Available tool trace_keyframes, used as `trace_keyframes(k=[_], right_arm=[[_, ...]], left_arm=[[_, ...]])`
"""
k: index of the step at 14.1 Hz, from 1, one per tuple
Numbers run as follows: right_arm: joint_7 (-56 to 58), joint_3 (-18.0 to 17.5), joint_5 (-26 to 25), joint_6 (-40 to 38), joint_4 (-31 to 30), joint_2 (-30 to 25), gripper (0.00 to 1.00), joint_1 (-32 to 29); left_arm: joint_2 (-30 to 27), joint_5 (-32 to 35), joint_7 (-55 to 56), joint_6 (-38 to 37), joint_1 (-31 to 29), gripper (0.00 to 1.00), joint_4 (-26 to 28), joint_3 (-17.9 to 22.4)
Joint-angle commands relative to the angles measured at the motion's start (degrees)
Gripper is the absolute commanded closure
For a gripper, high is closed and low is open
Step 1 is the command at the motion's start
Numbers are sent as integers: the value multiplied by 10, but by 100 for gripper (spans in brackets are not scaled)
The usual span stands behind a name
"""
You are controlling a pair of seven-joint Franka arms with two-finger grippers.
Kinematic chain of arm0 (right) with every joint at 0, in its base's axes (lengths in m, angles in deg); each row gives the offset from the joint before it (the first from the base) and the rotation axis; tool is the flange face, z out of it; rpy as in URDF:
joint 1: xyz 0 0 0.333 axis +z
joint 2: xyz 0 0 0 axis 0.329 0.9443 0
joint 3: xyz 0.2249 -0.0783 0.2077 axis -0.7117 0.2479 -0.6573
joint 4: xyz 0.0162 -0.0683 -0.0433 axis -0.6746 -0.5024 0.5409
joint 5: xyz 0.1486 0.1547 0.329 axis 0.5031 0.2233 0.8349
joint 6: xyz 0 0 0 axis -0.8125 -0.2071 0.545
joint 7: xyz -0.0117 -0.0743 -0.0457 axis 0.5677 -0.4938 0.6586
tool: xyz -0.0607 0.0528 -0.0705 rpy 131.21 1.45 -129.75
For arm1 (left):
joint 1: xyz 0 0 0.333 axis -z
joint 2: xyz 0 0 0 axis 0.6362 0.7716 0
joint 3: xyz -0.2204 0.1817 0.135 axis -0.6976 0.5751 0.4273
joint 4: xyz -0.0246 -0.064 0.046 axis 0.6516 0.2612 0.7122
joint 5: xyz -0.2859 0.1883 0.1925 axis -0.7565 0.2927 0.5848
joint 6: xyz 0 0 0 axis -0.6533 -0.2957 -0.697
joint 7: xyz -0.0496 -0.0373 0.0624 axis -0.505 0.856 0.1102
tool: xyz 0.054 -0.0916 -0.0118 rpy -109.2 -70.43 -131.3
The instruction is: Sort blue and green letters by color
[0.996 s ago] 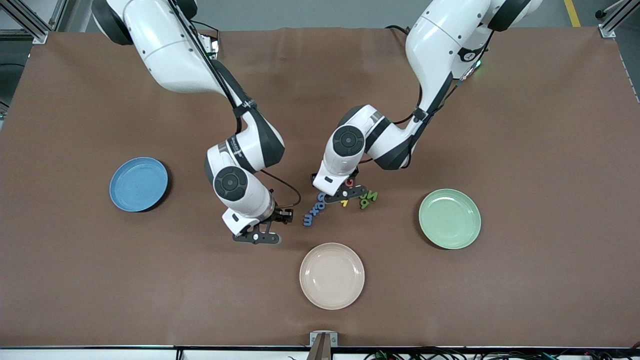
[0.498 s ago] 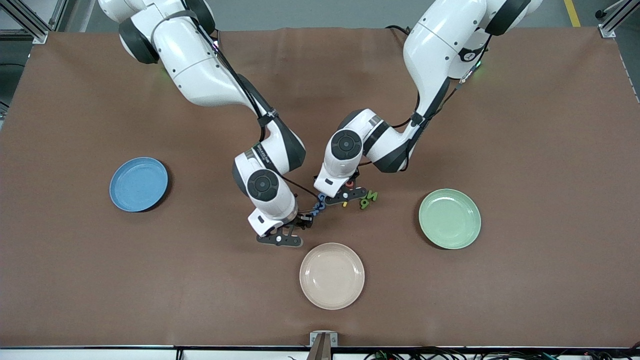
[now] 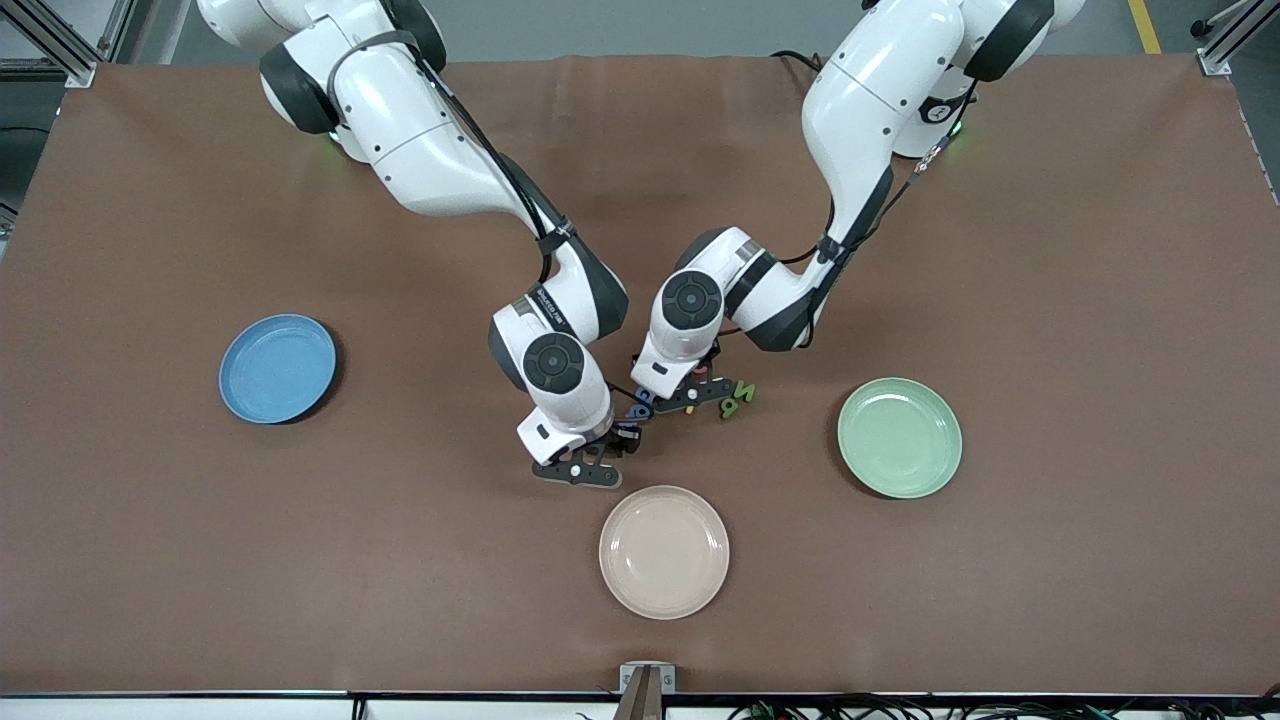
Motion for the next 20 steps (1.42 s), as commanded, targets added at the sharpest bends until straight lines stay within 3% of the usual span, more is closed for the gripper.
trace_keyframes(k=[1,6,10,12,14,18,20], right_arm=[[-23,5,-11,-3,28,20,48,11],[-24,12,-11,5,28,25,48,21],[-25,26,-11,10,28,33,51,33],[-23,27,-11,10,28,33,67,34],[-22,27,-11,9,28,34,99,34],[0,27,-27,-12,25,22,100,21],[58,27,-36,-80,26,-1,100,-3]], left_arm=[[6,14,13,7,5,42,-8,3],[10,13,14,12,5,50,-9,3],[19,13,17,38,5,50,-10,3],[22,13,17,40,5,50,-11,3],[22,13,18,40,5,53,-11,3],[21,13,27,40,4,70,-12,3],[19,13,28,40,3,76,-12,3]])
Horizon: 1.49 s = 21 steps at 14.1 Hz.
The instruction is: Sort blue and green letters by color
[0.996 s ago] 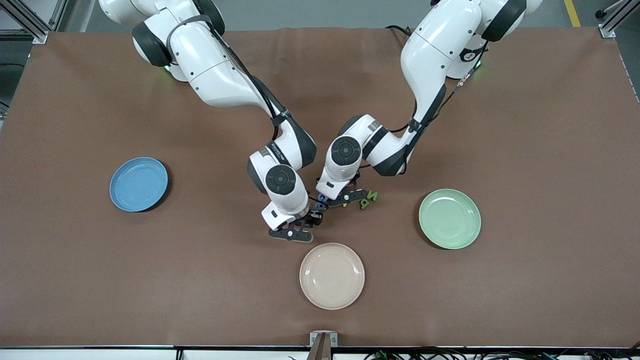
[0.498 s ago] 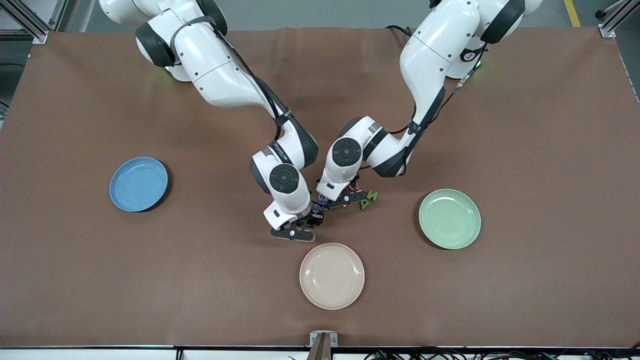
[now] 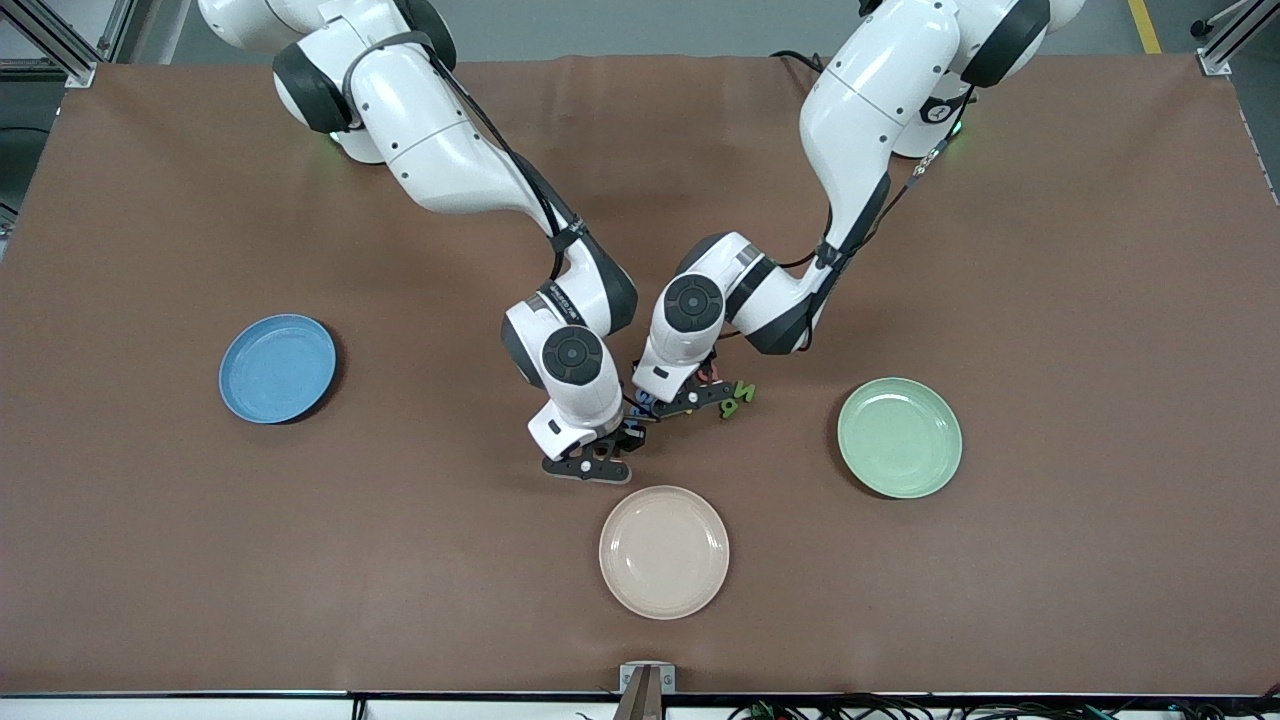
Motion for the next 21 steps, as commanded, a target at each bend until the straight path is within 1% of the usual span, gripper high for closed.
trace_keyframes(k=[1,4,5,7,8,10,11,12,13,15,17,18,19,21], right_arm=[[96,-2,-12,-81,11,-28,100,-36],[231,-2,-10,-181,-5,-81,100,-96],[275,-1,-11,-201,-32,-106,100,-110],[365,-1,-11,-180,-143,-190,100,-152],[410,-1,-11,-149,-219,-242,100,-174],[500,-1,-11,-83,-356,-328,100,-217],[551,-1,-11,-51,-411,-358,100,-244],[593,-1,-11,-28,-452,-379,100,-271],[635,-2,-9,7,-497,-396,100,-306],[705,-2,-3,72,-569,-412,100,-357],[763,-6,3,144,-635,-420,100,-408],[795,-5,10,161,-649,-419,100,-427],[814,-6,19,161,-654,-417,100,-446],[827,-5,31,157,-658,-417,96,-452]], left_arm=[[9,13,14,16,3,77,-9,2],[-7,14,14,14,-3,78,-6,2],[-16,15,14,8,-5,78,-6,2],[-39,14,12,-6,-18,78,-5,2],[-53,14,10,-18,-26,78,-3,2],[-81,16,-1,-49,-55,78,9,1],[-99,16,-16,-58,-69,78,24,1],[-122,16,-43,-59,-85,79,49,1],[-144,16,-66,-59,-104,79,72,-2],[-165,16,-107,-59,-136,79,104,-2],[-172,16,-142,-59,-174,79,117,-2],[-169,16,-155,-58,-192,79,118,-2],[-169,16,-177,-58,-205,79,124,-1],[-172,17,-227,-58,-237,79,142,-1]])
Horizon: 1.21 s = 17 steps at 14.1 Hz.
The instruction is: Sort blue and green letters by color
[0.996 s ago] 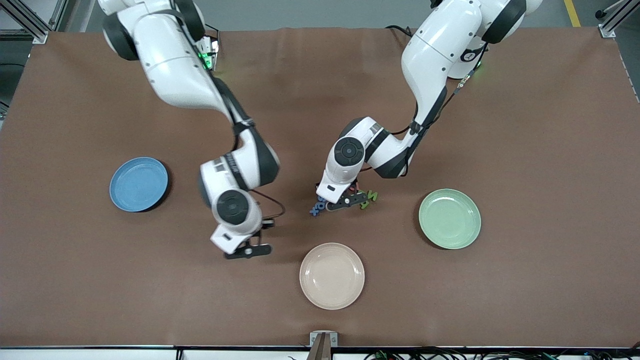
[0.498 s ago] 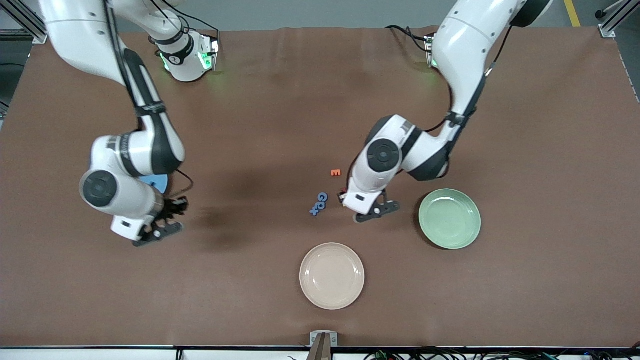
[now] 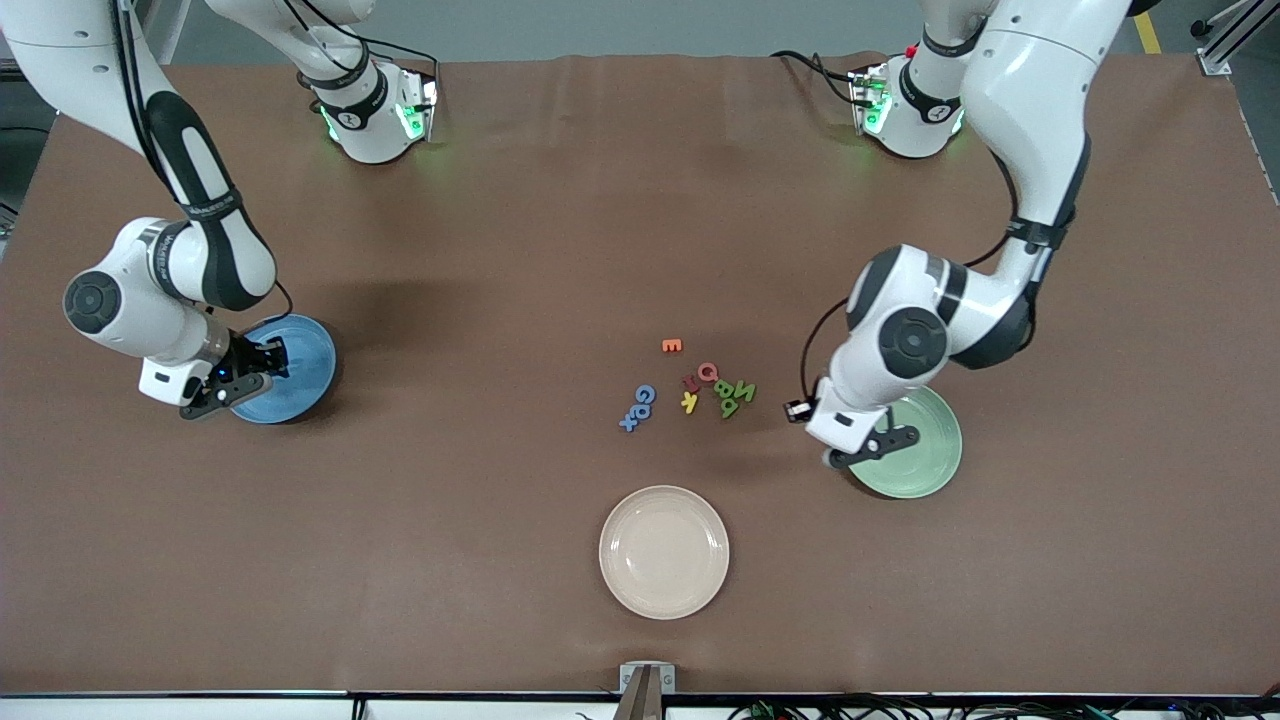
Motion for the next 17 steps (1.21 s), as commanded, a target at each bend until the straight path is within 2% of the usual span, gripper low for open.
trace_keyframes(k=[1,2,3,4,7,9,12,14,15,16,17], right_arm=[[25,-15,18,7,-29,-26,74,-16],[25,-16,19,4,-29,-26,42,-23],[25,-16,19,4,-29,-26,27,-29],[26,-16,19,3,-27,-27,0,-35],[17,-17,37,-36,-12,-32,0,-34],[-11,-17,108,-119,28,-38,0,-28],[-216,-17,115,-185,83,-44,0,25],[-422,-17,118,-192,101,-45,0,76],[-497,-12,102,-189,115,-40,0,105],[-526,-12,73,-195,144,-28,0,115],[-536,-14,56,-189,143,-18,0,118]], left_arm=[[-17,13,-54,6,-37,79,35,-4],[-16,26,-69,8,-49,79,37,-4],[-14,45,-77,10,-64,79,42,-5],[-13,63,-83,13,-75,79,52,-6],[-13,69,-97,53,-85,78,82,-6],[-13,69,-97,70,-85,78,99,-6],[-17,69,-97,71,-85,75,114,-7],[-17,69,-97,71,-84,72,115,-7],[-17,69,-97,71,-84,56,116,-7],[-18,69,-97,72,-84,31,115,-7],[-21,69,-97,72,-84,20,113,-8]])
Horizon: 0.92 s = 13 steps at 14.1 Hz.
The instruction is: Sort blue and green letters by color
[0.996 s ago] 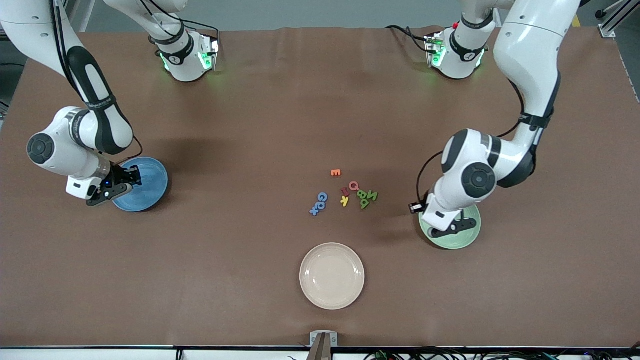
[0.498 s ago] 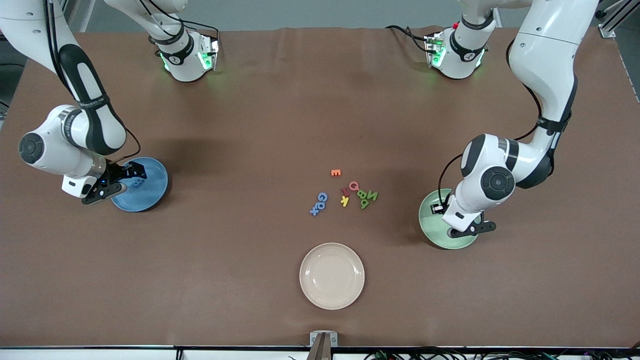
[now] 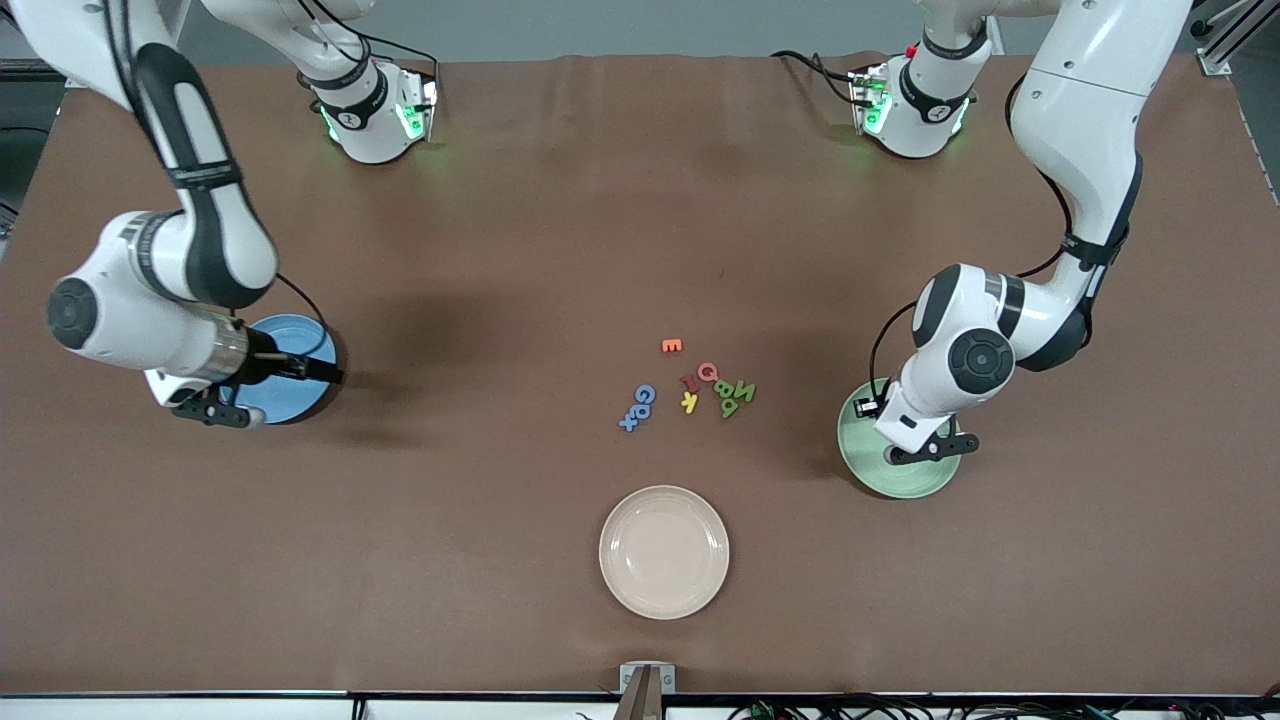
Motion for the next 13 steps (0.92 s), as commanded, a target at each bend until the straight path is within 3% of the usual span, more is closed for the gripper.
trace_keyframes(k=[1,5,8,13], right_arm=[[-70,5,-27,-9,33,22,0,14],[-274,4,-26,0,60,32,0,90],[-397,3,-26,62,64,49,0,163],[-514,5,-37,22,270,208,0,271]], left_arm=[[-24,11,-3,6,0,19,13,-3],[-31,10,19,4,9,13,-5,-27],[-24,10,79,4,46,11,-14,-38],[-1,10,127,6,103,8,-33,-38]])
